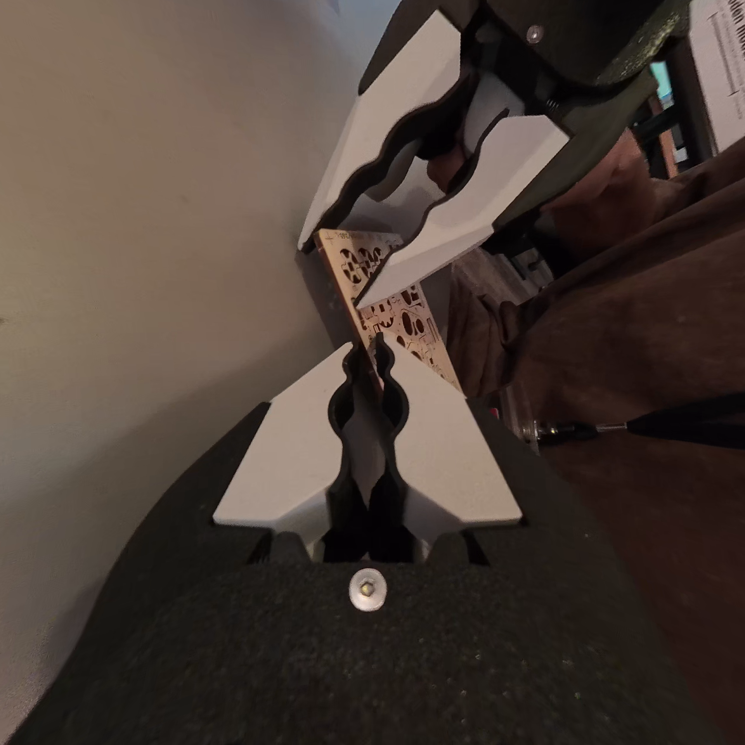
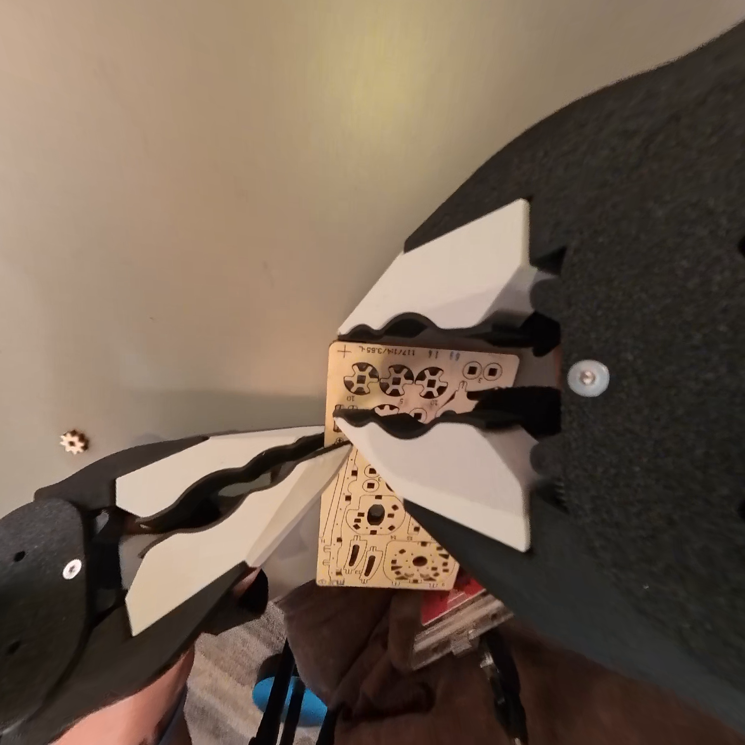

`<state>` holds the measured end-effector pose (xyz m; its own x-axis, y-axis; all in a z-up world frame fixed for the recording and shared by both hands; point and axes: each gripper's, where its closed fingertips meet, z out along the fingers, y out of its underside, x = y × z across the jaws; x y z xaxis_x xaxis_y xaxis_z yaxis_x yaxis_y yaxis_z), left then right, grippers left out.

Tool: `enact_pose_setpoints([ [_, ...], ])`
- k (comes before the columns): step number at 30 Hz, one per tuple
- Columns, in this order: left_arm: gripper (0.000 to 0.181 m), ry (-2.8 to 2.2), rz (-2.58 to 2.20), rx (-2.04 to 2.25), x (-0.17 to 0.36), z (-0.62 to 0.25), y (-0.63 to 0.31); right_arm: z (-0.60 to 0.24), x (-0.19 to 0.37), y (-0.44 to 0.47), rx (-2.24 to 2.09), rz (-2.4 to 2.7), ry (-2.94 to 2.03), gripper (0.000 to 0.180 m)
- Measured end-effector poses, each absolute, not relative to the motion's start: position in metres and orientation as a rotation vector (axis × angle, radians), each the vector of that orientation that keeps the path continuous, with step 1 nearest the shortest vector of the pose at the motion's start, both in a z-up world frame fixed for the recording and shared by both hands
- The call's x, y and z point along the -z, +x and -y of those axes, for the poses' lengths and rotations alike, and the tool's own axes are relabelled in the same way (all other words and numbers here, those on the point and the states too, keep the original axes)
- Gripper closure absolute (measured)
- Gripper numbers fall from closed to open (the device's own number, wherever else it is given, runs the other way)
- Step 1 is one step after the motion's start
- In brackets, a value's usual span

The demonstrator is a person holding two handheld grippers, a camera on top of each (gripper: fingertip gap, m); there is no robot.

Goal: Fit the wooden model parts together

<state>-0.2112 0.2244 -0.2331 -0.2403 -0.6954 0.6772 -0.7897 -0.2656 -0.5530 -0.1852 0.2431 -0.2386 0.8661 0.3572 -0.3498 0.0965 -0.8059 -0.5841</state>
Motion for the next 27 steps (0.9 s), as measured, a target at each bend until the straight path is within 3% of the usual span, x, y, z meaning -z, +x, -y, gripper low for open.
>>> enact_pose_setpoints([
  [1, 0.177, 1.883, 1.850, -1.523, 0.235, -0.224, -0.211, -0.243, 0.240, -0.185, -0.603, 0.328, -2.464, 0.146],
  [10, 0.177, 1.909, 1.855, -1.528, 0.235, -0.227, -0.210, -0.245, 0.238, -0.184, -0.599, 0.305, -2.424, 0.147],
  [14, 0.179, 1.824, 2.165, -1.599, 0.190, -0.230, -0.205, -0.251, 0.179, -0.179, -0.729, 0.381, -2.131, 0.145],
  [17, 0.180, 1.754, 2.543, -1.507, 0.146, -0.238, -0.202, -0.253, 0.136, -0.171, -0.681, 0.472, -1.955, 0.131],
  [20, 0.180, 1.696, 2.832, -1.318, 0.133, -0.242, -0.202, -0.246, 0.118, -0.183, -0.626, 0.619, -1.897, 0.144],
  [23, 0.180, 1.636, 2.943, -1.326, 0.128, -0.233, -0.200, -0.236, 0.115, -0.196, -0.507, 0.761, -1.834, 0.170],
  [27, 0.178, 1.655, 3.096, -1.244, 0.135, -0.230, -0.201, -0.227, 0.123, -0.201, -0.270, 0.867, -1.812, 0.176],
])
